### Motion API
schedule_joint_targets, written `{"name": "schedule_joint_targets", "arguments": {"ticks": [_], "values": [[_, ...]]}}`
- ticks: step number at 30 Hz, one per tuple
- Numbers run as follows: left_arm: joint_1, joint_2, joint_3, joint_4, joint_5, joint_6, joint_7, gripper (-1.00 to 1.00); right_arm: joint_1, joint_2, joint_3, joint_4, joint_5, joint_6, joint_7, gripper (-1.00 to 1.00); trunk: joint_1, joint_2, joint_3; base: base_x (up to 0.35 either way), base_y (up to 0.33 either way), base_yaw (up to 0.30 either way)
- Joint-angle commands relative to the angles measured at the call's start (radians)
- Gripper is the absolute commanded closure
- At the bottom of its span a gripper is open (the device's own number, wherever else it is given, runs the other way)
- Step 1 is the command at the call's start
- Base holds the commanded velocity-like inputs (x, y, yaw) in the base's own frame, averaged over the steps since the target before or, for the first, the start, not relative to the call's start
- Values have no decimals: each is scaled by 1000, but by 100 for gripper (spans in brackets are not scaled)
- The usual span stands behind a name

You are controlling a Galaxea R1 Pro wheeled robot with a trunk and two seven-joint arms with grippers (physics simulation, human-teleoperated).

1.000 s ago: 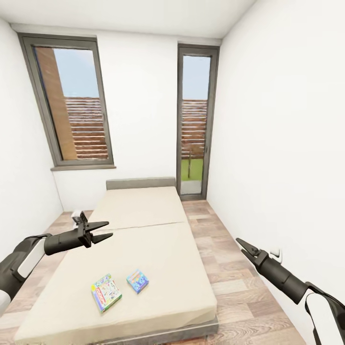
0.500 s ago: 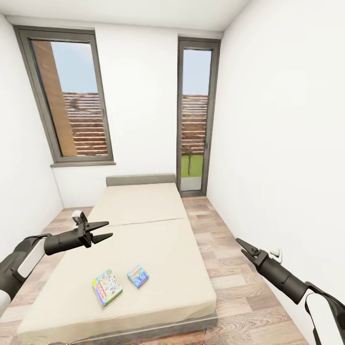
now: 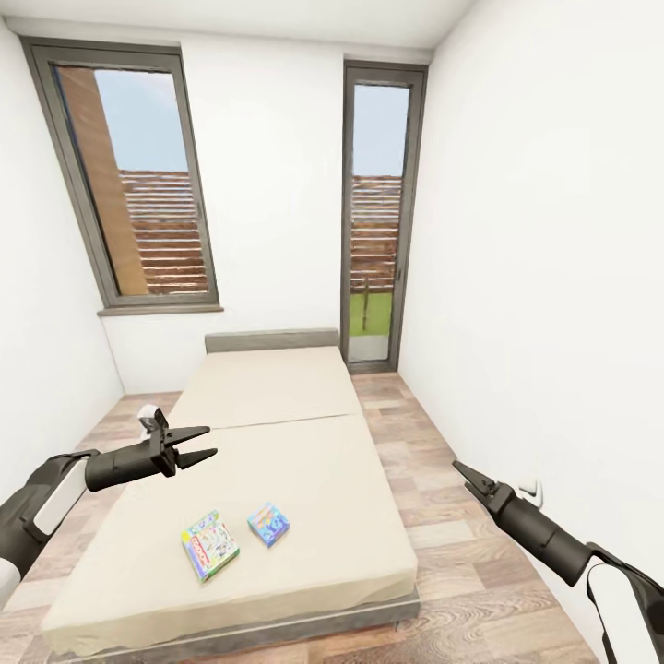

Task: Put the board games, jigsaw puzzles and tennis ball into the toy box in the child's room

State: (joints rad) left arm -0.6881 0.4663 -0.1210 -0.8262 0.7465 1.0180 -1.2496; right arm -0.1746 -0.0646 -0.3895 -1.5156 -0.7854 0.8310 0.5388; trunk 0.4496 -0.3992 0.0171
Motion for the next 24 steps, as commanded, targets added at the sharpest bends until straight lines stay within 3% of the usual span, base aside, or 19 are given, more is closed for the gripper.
{"name": "schedule_joint_targets", "arguments": {"ticks": [1,12,24], "values": [[-1,1,-3,1,4,7,-2,-100,-1,1,-2,0,2,7,3,-100,0,-1,-1,40,13,0],[-1,2,-2,7,4,7,2,-100,-1,0,2,-1,19,7,0,-100,0,-1,-2,152,76,0],[-1,2,-1,7,5,7,2,-100,-1,1,3,-8,39,5,0,-100,0,-1,-2,19,50,0]]}}
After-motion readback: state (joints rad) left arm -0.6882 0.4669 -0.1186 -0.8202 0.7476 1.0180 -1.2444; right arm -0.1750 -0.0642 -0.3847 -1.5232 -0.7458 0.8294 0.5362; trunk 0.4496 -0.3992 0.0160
